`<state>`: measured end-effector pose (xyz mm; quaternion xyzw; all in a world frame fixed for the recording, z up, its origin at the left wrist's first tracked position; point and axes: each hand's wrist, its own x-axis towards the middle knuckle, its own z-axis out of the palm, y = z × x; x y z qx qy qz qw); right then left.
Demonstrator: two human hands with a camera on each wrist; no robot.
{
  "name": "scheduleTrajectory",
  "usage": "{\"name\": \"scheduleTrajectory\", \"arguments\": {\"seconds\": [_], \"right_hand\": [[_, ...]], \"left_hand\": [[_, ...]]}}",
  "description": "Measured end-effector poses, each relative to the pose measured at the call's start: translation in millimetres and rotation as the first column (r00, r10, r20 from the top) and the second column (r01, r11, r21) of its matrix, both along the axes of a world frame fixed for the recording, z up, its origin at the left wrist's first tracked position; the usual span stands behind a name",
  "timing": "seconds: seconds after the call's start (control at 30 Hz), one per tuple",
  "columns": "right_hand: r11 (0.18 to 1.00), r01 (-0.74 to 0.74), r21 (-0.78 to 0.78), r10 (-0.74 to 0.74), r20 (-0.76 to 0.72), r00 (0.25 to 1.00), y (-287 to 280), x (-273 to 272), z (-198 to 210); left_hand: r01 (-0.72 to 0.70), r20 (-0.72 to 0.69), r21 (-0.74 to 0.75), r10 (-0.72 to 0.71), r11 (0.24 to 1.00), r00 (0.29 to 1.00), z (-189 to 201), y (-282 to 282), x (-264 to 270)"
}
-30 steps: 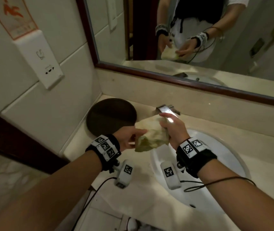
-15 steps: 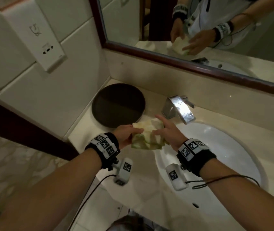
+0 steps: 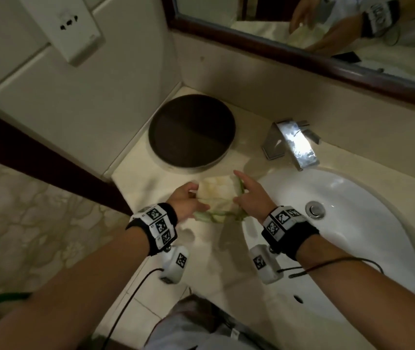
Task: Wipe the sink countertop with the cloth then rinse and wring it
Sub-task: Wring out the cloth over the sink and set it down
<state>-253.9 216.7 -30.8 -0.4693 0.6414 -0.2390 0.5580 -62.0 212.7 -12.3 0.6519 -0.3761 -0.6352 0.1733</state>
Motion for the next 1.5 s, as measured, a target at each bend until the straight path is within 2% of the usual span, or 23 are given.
{"name": "scheduleTrajectory", "arguments": {"seconds": [0.13, 0.2, 0.23, 0.3, 0.37, 0.43, 0.53, 0.6, 0.67, 0.73, 0.83, 0.9, 1.03, 1.13, 1.23, 1.3, 1.4, 1.43, 1.5], "right_hand": [[0.999, -0.031, -0.016, 0.03, -0.076, 0.997, 5.8, 11.7, -14.2], [0.998, -0.064, -0.001, 0.063, -0.113, 0.992, 11.7, 18.7, -21.0], [0.997, -0.077, -0.006, 0.076, -0.155, 0.985, 15.0, 22.8, -23.1], [0.988, -0.127, -0.092, 0.09, -0.327, 0.941, 22.5, 29.9, -20.7], [0.956, -0.205, -0.209, 0.08, -0.486, 0.87, 28.9, 37.0, -11.5], [0.894, -0.35, -0.28, 0.138, -0.571, 0.81, 34.7, 43.9, -10.5], [0.779, -0.584, -0.229, 0.296, -0.687, 0.664, 35.4, 56.4, -28.5], [0.75, -0.651, -0.12, 0.385, -0.721, 0.576, 34.7, 60.2, -36.6], [0.74, -0.672, 0.003, 0.468, -0.72, 0.512, 35.8, 55.1, -44.8], [0.734, -0.679, 0.005, 0.479, -0.712, 0.512, 39.2, 48.7, -50.1], [0.704, -0.71, 0.022, 0.469, -0.765, 0.442, 44.2, 46.2, -59.0], [0.695, -0.719, 0.013, 0.45, -0.788, 0.421, 44.9, 44.9, -62.3], [0.688, -0.725, 0.035, 0.464, -0.79, 0.401, 44.2, 46.5, -54.6], [0.7, -0.714, -0.006, 0.458, -0.763, 0.456, 41.7, 44.4, -50.6], [0.681, -0.72, -0.133, 0.41, -0.745, 0.526, 30.1, 39.6, -44.8], [0.733, -0.647, -0.21, 0.307, -0.747, 0.59, 18.7, 38.2, -36.1], [0.779, -0.56, -0.282, 0.161, -0.773, 0.614, 2.9, 36.2, -25.0], [0.802, -0.543, -0.249, 0.155, -0.791, 0.592, -2.0, 35.2, -23.9], [0.845, -0.525, -0.108, 0.203, -0.842, 0.5, -9.8, 33.0, -21.2]], "left_hand": [[0.04, 0.139, -0.083, -0.028, 0.996, 0.99, -13.4, 8.9, 5.3], [0.134, 0.25, -0.07, -0.112, 0.989, 0.962, -22.8, 15.0, 9.8], [0.214, 0.349, -0.08, -0.173, 0.974, 0.921, -25.7, 19.3, 12.3], [0.383, 0.574, -0.144, -0.238, 0.912, 0.784, -27.8, 28.0, 15.3], [0.552, 0.717, -0.244, -0.236, 0.797, 0.656, -27.7, 33.8, 19.0], [0.689, 0.798, -0.308, -0.216, 0.657, 0.563, -27.7, 34.2, 23.1], [0.842, 0.853, -0.253, -0.3, 0.475, 0.426, -32.8, 31.0, 28.8], [0.895, 0.853, -0.155, -0.401, 0.418, 0.335, -37.7, 28.6, 33.6], [0.905, 0.842, -0.083, -0.456, 0.418, 0.288, -43.8, 26.2, 41.3], [0.906, 0.838, -0.025, -0.486, 0.423, 0.25, -48.5, 25.3, 46.5], [0.918, 0.866, 0.032, -0.469, 0.396, 0.172, -52.4, 26.0, 48.8], [0.921, 0.877, 0.05, -0.459, 0.387, 0.145, -52.0, 26.4, 47.3], [0.915, 0.871, 0.055, -0.467, 0.4, 0.151, -46.3, 28.0, 42.2], [0.903, 0.825, 0.006, -0.512, 0.429, 0.238, -42.0, 21.9, 38.2], [0.807, 0.741, -0.105, -0.495, 0.582, 0.454, -30.5, 13.9, 33.0], [0.689, 0.722, -0.171, -0.386, 0.704, 0.574, -22.9, 14.5, 25.4], [0.508, 0.703, -0.117, -0.29, 0.853, 0.649, -18.8, 18.0, 13.8], [0.458, 0.693, -0.071, -0.287, 0.886, 0.662, -19.5, 17.9, 11.5], [0.381, 0.663, 0.018, -0.296, 0.925, 0.687, -20.8, 15.1, 8.8]]}}
